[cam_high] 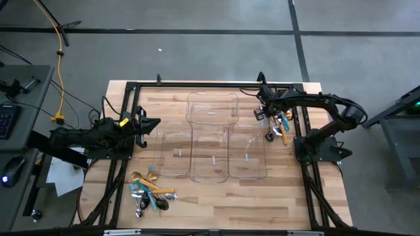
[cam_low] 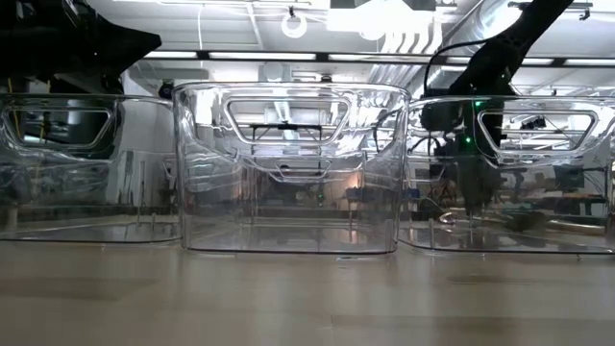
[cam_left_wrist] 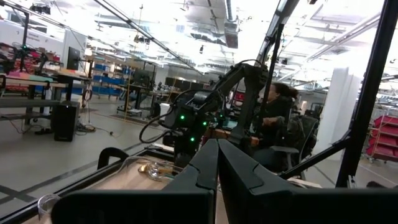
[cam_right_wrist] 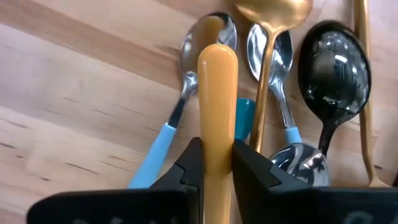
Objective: Sort silverware by color (type)
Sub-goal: Put the yellow spoon into the left transparent bin
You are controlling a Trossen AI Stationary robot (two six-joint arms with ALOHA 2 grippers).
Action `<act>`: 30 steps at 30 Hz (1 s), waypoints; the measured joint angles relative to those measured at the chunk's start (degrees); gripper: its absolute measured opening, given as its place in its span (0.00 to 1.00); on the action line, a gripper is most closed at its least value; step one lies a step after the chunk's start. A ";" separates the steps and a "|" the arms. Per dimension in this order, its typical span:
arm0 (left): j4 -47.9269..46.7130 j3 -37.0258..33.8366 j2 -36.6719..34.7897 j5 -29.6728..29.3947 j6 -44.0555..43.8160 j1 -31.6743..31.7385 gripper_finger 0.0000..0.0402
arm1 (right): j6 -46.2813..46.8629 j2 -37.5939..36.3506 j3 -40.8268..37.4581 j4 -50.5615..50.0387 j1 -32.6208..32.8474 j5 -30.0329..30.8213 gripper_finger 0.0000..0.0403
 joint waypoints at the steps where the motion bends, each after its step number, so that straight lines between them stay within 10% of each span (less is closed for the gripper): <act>1: 0.00 0.00 0.01 0.00 0.00 0.00 0.01 | -0.15 -0.64 0.00 -0.02 0.00 -0.07 0.10; 15: 0.04 0.00 -0.01 -0.40 0.02 0.00 0.01 | -3.89 -19.65 0.07 3.18 1.76 -1.51 0.11; 30: 0.99 0.00 0.01 -10.42 -3.12 0.00 0.01 | -6.99 -24.72 0.13 35.17 20.55 -0.74 0.10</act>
